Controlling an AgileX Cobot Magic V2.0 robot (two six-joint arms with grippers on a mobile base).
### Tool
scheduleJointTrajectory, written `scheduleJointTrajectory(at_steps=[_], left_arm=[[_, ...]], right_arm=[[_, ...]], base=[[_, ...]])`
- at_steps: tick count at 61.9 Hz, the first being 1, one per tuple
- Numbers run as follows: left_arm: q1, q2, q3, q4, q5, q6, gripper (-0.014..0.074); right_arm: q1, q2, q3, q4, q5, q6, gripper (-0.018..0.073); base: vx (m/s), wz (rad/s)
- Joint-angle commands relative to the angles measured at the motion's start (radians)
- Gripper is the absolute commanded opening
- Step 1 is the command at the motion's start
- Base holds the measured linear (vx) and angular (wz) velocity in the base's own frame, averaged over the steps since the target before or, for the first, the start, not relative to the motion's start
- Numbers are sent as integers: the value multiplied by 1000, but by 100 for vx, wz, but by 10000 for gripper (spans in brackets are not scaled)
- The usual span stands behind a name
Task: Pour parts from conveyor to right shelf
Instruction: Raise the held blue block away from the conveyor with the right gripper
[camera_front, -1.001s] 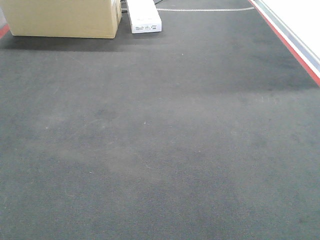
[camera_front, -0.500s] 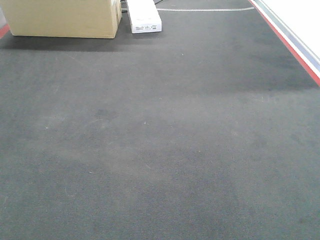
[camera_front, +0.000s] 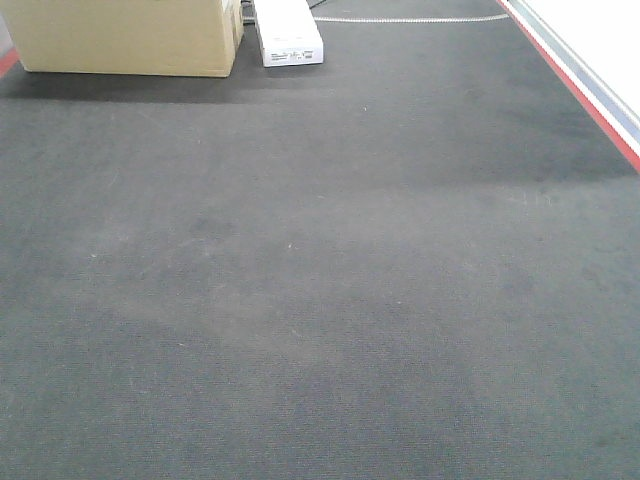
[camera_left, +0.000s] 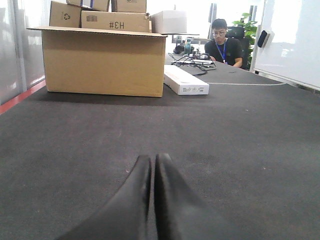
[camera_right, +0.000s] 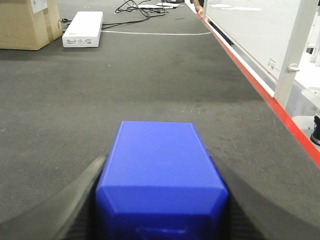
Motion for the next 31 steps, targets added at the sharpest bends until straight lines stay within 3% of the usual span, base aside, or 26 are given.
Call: scheduleJointTrajectory(at_steps=[1,31], left_arm=[[-8,-10,31,-3,-77,-9,-6],[-8,-10,31,-3,-77,-9,-6]], right_arm=[[-3,18,-26,-3,-88,-8,-5],[-3,20,-26,-3,-89,-8,-5]], base=[[0,0],[0,1]])
